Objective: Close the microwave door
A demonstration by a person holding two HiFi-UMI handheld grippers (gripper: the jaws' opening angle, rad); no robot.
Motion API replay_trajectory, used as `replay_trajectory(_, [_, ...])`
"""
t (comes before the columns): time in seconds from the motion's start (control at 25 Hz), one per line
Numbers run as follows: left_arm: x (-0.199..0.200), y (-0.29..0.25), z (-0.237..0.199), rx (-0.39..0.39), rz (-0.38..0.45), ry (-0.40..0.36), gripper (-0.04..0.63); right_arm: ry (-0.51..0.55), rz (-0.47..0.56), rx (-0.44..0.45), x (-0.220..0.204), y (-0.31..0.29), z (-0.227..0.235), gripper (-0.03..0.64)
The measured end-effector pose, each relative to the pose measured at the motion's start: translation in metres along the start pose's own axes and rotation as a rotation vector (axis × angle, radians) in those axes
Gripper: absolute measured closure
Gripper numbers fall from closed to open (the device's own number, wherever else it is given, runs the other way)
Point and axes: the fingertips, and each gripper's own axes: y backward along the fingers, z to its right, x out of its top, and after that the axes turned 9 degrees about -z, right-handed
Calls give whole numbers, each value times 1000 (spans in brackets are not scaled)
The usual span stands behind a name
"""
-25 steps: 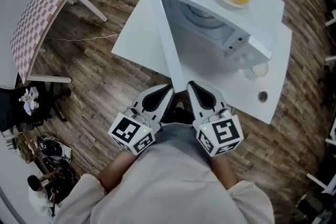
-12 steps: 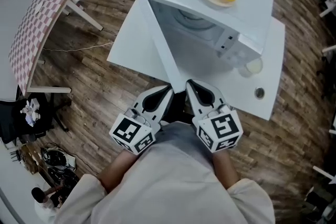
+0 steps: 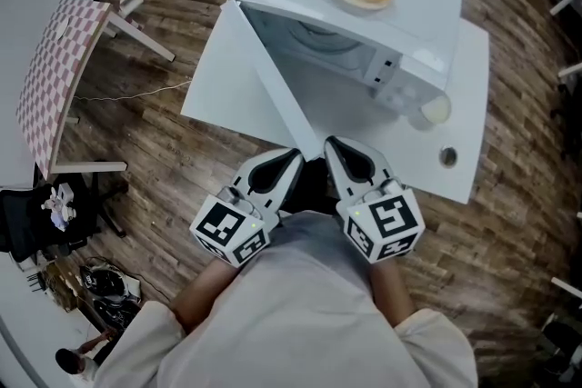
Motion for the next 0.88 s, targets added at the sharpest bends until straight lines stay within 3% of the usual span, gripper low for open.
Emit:
replay_trajectory(0.32, [1,-13,8,-48,-44,-48,575,-40,12,-7,-1,4,15,594])
replay_trajectory(0.88, [14,-49,16,-153,-68,-46,575,-91,9,-55,11,3,58,594])
